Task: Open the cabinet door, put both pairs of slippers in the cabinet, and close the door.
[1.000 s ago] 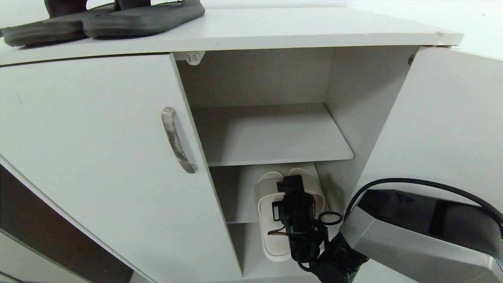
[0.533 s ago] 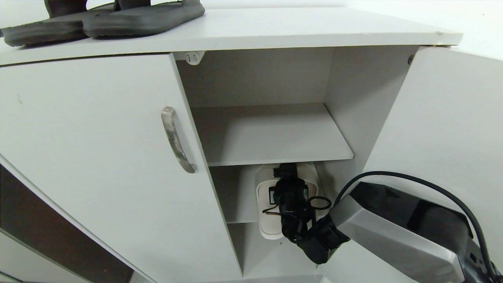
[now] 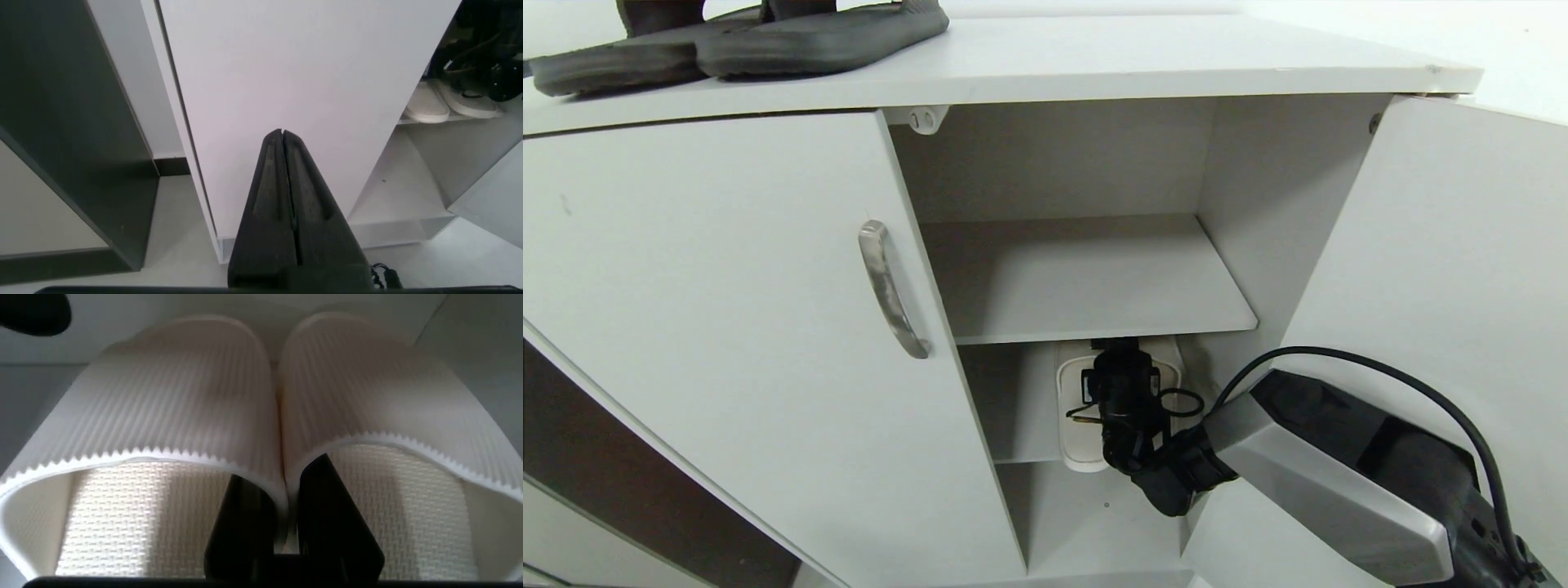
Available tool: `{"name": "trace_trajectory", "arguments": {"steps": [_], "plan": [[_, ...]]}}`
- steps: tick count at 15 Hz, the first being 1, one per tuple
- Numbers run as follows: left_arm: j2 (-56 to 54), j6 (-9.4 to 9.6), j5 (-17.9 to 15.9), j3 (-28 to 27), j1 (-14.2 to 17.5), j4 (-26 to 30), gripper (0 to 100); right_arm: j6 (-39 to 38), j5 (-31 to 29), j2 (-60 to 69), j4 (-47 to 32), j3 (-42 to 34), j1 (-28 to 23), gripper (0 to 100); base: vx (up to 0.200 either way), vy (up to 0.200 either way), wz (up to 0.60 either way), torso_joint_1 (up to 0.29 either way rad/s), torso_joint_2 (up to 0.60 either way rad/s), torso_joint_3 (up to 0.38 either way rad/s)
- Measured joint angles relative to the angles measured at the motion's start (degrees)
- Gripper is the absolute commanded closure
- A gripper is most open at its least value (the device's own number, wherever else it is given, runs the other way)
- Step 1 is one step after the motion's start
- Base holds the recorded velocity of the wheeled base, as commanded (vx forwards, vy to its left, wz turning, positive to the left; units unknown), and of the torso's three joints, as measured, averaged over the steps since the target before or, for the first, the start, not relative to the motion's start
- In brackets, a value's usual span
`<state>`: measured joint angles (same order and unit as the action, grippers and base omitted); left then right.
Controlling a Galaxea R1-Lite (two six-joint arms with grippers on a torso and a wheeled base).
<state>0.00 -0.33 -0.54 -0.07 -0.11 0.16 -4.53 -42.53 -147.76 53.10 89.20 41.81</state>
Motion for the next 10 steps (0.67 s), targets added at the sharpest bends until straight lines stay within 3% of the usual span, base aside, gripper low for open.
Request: {"name": "trace_trajectory", "arguments": {"steps": [5,6,10], "plan": [[0.0,0.0,0.0,0.0,0.01,0.02,100,-0.02,0.15,-0.94,-0.96,1.12,-0.39,100,0.0,0.0,0.0,0.0,0.0,0.0],[0.0,0.01,0.0,0.0,0.04,0.0,100,-0.02,0.13,-1.02,-0.96,1.15,-0.34,0,0.0,0.0,0.0,0.0,0.0,0.0],[0.0,0.01,0.0,-0.02,0.01,0.02,100,-0.04,0.13,-1.38,-0.99,1.01,-0.34,0,0.0,0.0,0.0,0.0,0.0,0.0]]}}
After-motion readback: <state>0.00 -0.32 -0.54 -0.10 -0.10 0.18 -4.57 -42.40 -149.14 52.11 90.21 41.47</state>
